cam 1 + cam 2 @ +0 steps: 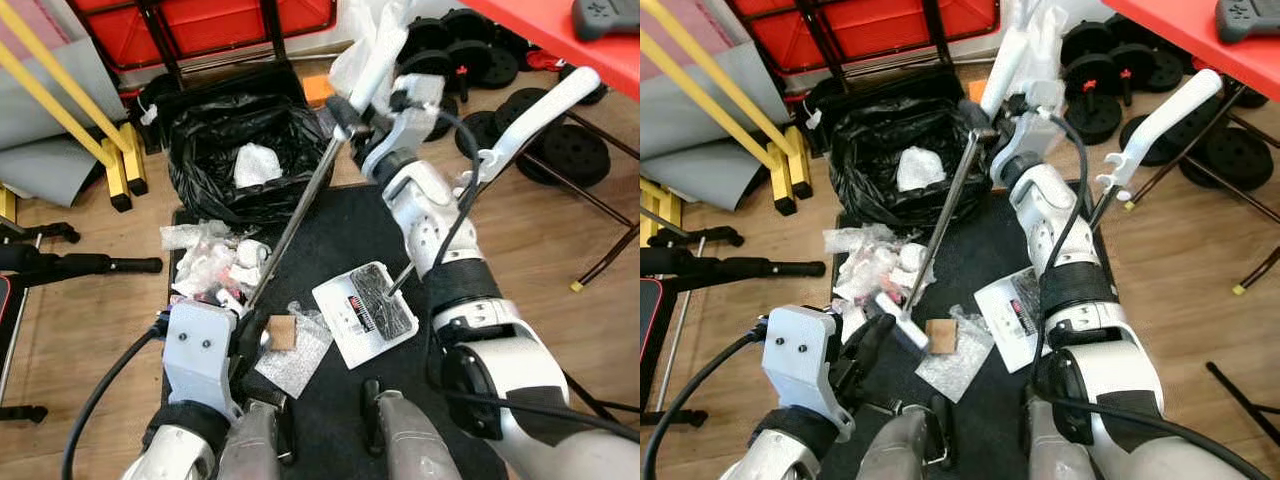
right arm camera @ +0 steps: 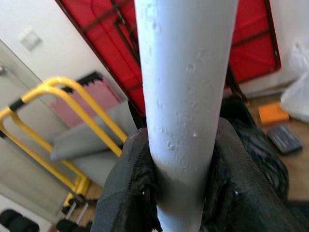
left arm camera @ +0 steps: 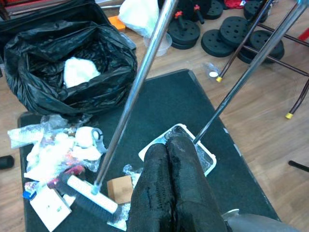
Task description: Sweep floor
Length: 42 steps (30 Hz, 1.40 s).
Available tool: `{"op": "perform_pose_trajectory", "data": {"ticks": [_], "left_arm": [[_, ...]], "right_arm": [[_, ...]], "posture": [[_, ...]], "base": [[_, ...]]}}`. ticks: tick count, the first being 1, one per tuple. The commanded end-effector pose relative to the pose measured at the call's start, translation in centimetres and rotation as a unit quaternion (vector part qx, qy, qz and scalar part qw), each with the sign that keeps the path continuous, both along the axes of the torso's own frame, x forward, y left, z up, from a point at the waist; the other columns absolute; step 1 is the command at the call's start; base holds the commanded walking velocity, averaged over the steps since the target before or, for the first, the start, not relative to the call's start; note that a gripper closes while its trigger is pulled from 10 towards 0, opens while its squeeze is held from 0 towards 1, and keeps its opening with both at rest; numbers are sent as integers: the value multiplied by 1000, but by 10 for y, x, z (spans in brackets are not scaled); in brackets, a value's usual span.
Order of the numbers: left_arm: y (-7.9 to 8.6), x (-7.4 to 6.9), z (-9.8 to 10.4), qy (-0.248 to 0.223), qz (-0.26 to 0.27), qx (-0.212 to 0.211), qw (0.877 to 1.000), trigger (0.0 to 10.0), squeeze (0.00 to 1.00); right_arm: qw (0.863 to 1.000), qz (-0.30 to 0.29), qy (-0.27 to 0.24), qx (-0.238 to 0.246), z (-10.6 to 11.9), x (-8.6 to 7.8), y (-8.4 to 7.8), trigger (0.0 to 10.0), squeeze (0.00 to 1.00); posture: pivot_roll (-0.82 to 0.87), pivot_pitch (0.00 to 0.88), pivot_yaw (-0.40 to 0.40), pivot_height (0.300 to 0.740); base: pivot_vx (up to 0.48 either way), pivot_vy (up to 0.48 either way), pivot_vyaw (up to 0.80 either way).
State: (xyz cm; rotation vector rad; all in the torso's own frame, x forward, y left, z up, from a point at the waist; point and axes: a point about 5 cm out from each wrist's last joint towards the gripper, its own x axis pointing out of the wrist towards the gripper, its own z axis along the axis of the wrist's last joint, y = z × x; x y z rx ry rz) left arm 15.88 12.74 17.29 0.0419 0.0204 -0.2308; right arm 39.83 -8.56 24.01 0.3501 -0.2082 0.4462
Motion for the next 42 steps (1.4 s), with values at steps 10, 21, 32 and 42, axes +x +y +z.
{"op": "perform_pose_trajectory", "data": {"ticks": [10,21,32,42], "left_arm": [[4,-3,-3,16,34,-7,999,9686,0],[3,0,-4,17,32,-10,999,9765,0],[3,3,-5,16,28,-13,999,9647,0],[4,9,-6,14,25,-16,999,9451,0]], "right_arm": [[998,-49,4,-42,-6,0,-30,10000,0],[990,-110,16,-85,-3,0,-58,10000,0],[979,-150,106,-83,-11,-4,-77,10000,0],[988,-128,6,-81,42,-17,-70,10000,0]], "posture": [[54,400,13,740],[34,383,16,740],[16,371,21,740],[2,357,22,740]], "base": [[0,0,0],[0,0,0],[0,0,0],[0,0,0]]}}
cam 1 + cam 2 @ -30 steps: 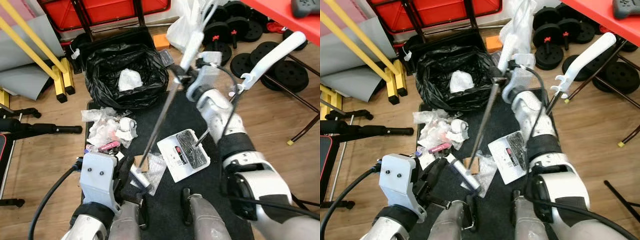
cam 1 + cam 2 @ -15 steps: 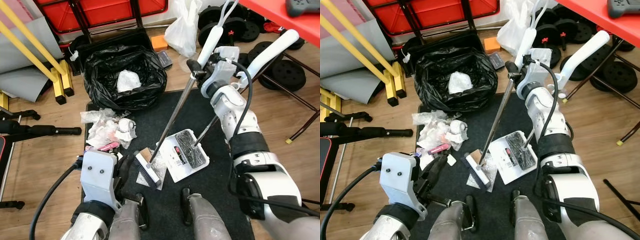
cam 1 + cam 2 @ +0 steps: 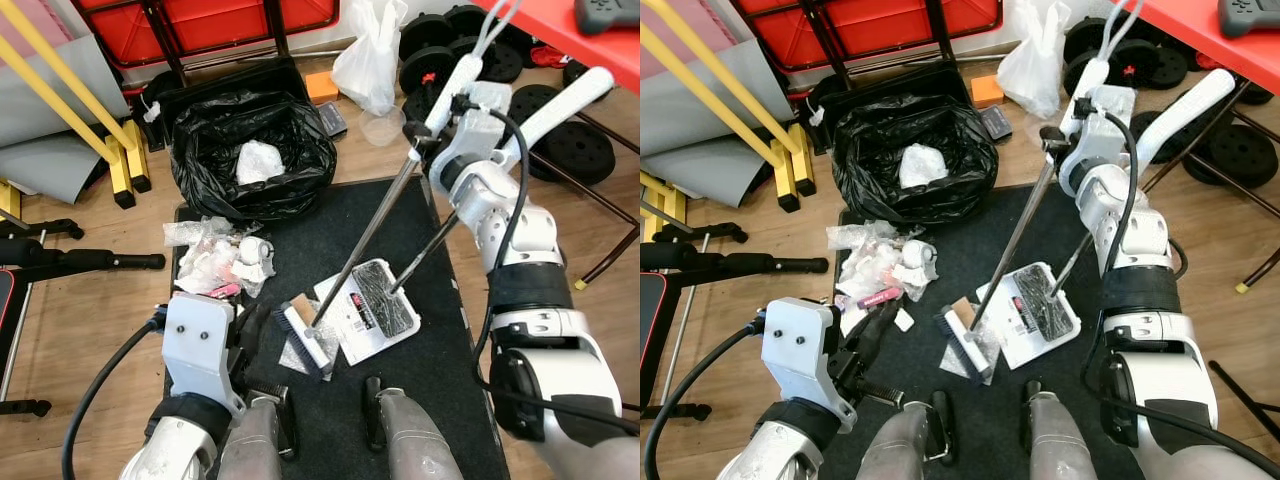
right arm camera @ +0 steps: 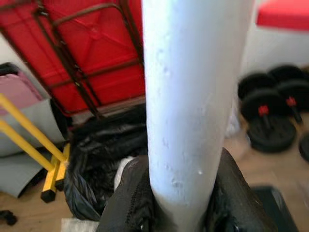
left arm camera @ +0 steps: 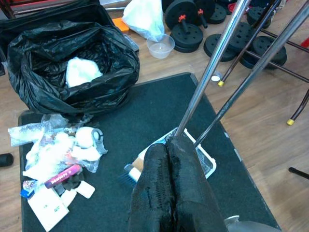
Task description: Sweep floor
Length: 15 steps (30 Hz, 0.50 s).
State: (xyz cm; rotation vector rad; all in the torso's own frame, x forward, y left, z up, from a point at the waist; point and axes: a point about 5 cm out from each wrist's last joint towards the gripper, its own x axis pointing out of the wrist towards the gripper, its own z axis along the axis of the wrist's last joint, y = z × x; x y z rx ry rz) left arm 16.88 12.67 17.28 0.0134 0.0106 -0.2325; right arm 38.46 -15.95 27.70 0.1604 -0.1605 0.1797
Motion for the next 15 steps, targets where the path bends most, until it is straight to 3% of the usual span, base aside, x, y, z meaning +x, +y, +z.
{"op": "perform_pose_trajectory", "data": {"ticks": [1,4,15], "left_arm": [[4,-1,-6,18,26,-1,1000,9490,0],[4,-1,-7,17,26,-1,1000,9765,0],[4,0,-7,15,28,-3,999,10000,0]], "right_arm": [[999,31,-36,3,9,-6,10,10000,0],[997,58,-55,-16,15,-11,21,10000,0],[996,57,-52,-42,17,-13,25,10000,0]], "posture": [[1,354,19,740],[1,351,16,740],[-5,348,11,740]], "base": [[0,0,0],[0,0,0],[0,0,0]]}}
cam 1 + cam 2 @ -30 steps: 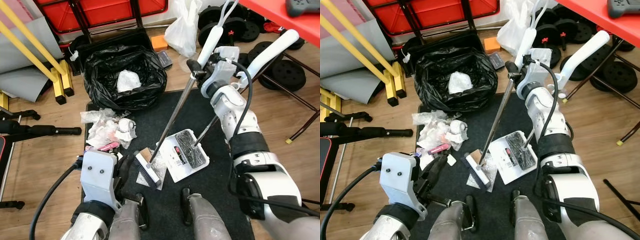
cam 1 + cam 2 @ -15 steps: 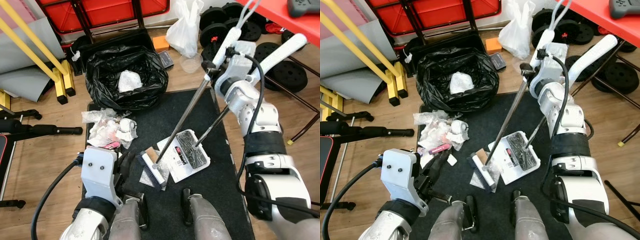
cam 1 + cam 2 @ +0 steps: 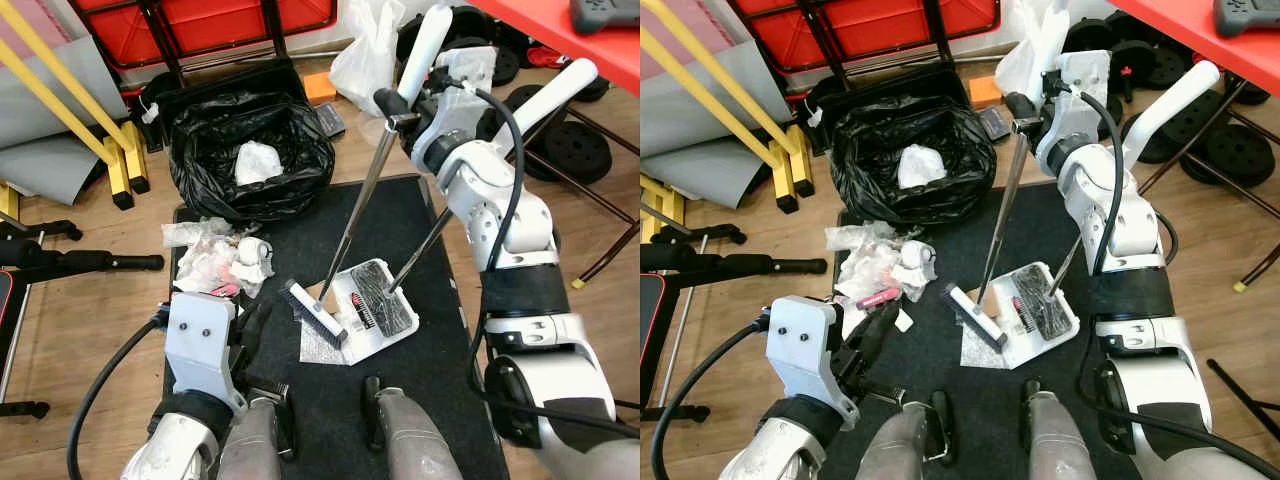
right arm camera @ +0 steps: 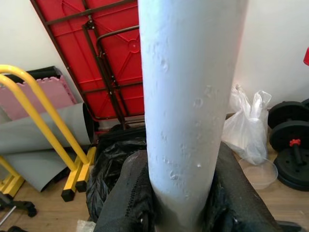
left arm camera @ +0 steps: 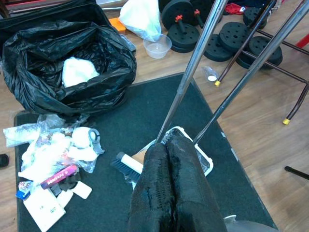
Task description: Sweep floor
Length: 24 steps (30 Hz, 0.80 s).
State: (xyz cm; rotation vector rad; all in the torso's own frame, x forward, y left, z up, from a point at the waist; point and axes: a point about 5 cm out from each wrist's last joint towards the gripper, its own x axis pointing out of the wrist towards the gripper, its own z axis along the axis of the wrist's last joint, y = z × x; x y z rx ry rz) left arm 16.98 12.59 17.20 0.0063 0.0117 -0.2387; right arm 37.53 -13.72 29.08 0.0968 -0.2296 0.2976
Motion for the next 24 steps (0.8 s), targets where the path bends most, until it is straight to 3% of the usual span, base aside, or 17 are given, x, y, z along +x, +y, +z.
{"op": "perform_pose_trajectory", "data": {"ticks": [1,9,12,24], "left_arm": [[4,-1,-6,14,31,1,999,10000,0],[4,1,-7,13,29,-1,999,10000,0],[4,2,-8,13,29,-1,999,10000,0],[3,3,-8,13,28,-3,1000,10000,0]], "right_arm": [[1000,4,-10,-9,3,-4,3,10000,0],[999,-21,22,-31,1,-1,-2,10000,0],[996,-69,40,-47,2,3,-16,10000,0],[995,-79,26,-48,16,2,-18,10000,0]], "posture": [[-5,348,11,740],[-10,343,9,740],[-12,342,9,740],[-14,340,9,740]], "base": [[0,0,0],[0,0,0],[0,0,0],[0,0,0]]}}
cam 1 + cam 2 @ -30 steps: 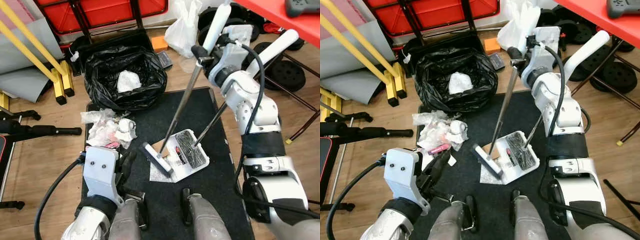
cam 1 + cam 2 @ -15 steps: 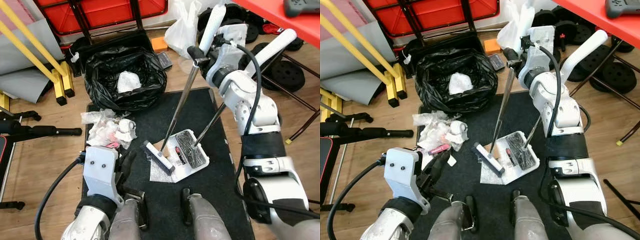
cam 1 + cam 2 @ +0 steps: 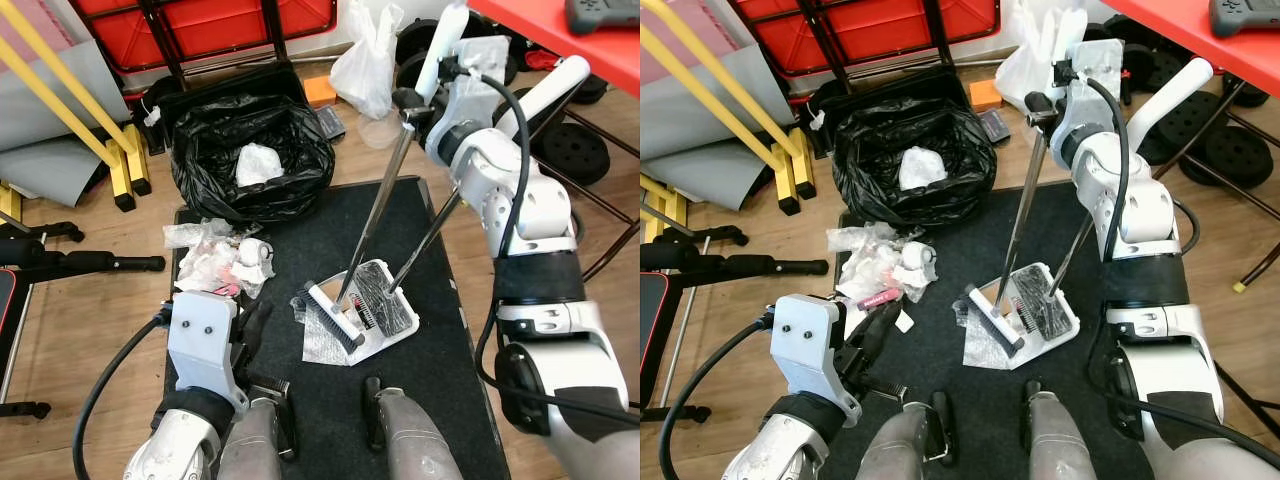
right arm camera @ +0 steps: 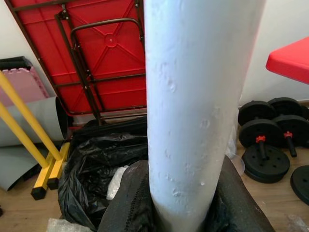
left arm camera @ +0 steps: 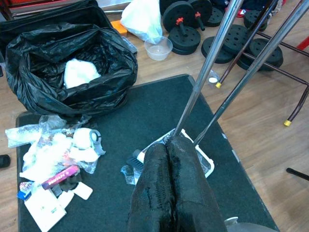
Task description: Sweep floor
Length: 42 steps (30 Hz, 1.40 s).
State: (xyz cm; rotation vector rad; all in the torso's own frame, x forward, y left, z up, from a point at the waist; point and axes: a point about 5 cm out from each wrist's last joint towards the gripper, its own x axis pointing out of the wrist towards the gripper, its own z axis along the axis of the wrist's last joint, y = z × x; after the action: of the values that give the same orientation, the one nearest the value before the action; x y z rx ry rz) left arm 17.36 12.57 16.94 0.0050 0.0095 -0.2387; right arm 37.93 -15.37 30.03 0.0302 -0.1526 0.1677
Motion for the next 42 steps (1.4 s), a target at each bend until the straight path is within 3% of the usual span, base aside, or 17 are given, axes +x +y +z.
{"op": "perform_pose_trajectory", "data": {"ticks": [1,24,29,36,40,42], "left_arm": [[3,-1,-6,14,28,-3,1000,10000,0],[3,0,-7,13,30,-8,999,10000,0],[3,0,-7,13,31,-9,999,10000,0],[3,1,-7,12,31,-9,999,10000,0],[4,1,-7,13,31,-9,999,10000,0],[4,0,-7,13,31,-9,999,10000,0]], "right_arm": [[1000,-13,-10,-18,8,-2,-1,10000,0],[999,2,-47,12,37,-2,6,10000,0],[991,77,-71,85,49,-8,23,10000,0],[982,110,-51,146,49,-9,30,10000,0],[978,116,-13,175,33,-4,33,10000,0],[975,112,27,192,14,1,35,10000,0]], "posture": [[-15,340,8,740],[-21,330,8,740],[-20,328,8,740],[-19,328,6,740],[-19,327,8,740],[-10,331,7,740]], "base": [[0,0,0],[0,0,0],[0,0,0],[0,0,0],[0,0,0],[0,0,0]]}}
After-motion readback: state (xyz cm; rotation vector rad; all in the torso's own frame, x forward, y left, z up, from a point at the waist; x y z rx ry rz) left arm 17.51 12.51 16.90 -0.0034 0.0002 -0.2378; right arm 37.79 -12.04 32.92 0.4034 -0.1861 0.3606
